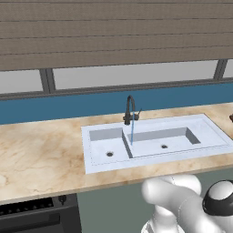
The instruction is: Pick the peach from the sink and place it on the cutting board to airdry. Then turn off the sink faucet.
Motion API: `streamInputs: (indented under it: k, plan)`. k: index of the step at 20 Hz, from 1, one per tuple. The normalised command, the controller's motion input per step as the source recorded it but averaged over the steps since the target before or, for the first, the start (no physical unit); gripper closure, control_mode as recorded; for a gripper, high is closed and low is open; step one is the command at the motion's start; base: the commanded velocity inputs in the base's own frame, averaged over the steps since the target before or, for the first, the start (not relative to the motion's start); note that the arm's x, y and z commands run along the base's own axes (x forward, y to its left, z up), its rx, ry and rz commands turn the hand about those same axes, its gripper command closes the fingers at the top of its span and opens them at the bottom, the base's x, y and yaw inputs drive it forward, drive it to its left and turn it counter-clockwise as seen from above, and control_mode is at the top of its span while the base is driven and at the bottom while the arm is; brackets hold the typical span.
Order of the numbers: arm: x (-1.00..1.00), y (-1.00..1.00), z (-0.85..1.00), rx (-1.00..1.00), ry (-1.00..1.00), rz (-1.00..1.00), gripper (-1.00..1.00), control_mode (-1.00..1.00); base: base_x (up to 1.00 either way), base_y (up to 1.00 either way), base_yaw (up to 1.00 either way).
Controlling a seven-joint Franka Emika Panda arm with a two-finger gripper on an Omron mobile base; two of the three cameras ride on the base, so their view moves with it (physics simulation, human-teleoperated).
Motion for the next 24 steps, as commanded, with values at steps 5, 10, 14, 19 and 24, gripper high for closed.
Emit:
streamInputs:
  k: [5, 10, 14, 19, 24]
  plan:
    - [0.32, -0.19, -0.08, 0.0, 0.0, 0.0, 1.0, -1.0, 0.0, 0.0, 0.0]
    - [0.22, -0.22, -0.17, 0.0, 0.0, 0.0, 1.0, -1.0, 0.0, 0.0, 0.0]
    - [0.09, -0.19, -0.12, -0.02, -0.05, 0.0, 1.0, -1.0, 0.0, 0.0, 0.0]
    - [0.08, -0.22, -0.07, -0.03, -0.06, 0.0, 1.0, -1.0, 0.0, 0.0, 0.0]
    - [0.11, -0.22, -0.06, -0.01, -0.02, 0.0, 1.0, -1.0, 0.0, 0.0, 0.0]
